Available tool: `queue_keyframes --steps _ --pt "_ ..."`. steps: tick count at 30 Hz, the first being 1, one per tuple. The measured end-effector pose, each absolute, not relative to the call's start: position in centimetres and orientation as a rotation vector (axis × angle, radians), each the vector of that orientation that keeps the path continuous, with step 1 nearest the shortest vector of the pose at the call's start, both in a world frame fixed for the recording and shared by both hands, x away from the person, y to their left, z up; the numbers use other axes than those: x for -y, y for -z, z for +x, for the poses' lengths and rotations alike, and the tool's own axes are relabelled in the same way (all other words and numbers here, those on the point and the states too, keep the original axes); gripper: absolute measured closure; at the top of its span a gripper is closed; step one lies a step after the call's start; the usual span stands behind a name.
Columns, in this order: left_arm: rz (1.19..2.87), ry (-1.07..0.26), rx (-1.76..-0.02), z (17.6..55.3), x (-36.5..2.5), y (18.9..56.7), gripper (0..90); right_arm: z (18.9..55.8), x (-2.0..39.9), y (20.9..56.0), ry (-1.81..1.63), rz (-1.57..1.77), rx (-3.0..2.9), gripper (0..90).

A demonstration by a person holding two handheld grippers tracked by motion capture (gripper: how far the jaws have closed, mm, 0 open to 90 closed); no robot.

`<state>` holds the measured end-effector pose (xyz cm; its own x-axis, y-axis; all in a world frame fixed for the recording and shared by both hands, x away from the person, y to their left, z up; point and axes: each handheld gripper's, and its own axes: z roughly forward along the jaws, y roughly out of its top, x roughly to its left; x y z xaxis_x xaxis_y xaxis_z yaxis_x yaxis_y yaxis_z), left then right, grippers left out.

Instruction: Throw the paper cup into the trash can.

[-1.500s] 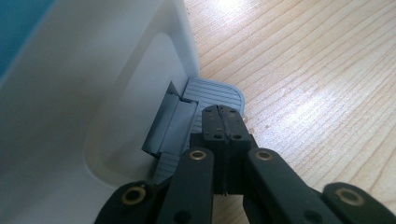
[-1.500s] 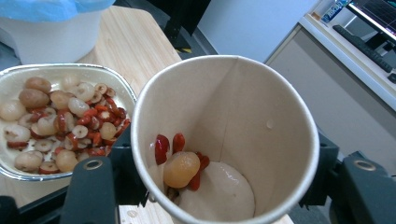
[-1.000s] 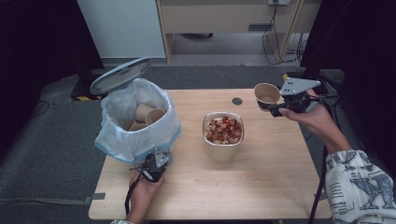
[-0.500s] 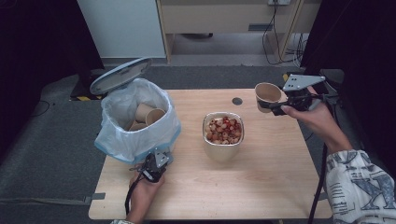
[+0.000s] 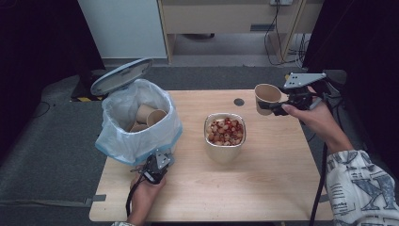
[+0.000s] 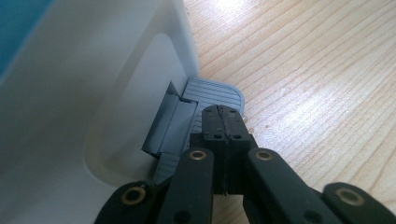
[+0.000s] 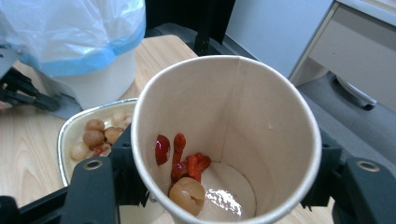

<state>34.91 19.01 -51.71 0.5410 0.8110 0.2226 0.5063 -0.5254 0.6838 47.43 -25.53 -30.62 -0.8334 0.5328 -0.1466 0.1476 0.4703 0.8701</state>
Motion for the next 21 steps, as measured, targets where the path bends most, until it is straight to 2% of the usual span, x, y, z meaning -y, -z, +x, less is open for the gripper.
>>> queue_keyframes --steps 21 --pt "2.226 -0.72 -1.06 34.9 -19.0 51.7 89.8 48.0 23.9 30.5 -1.447 0.659 -2.364 34.2"
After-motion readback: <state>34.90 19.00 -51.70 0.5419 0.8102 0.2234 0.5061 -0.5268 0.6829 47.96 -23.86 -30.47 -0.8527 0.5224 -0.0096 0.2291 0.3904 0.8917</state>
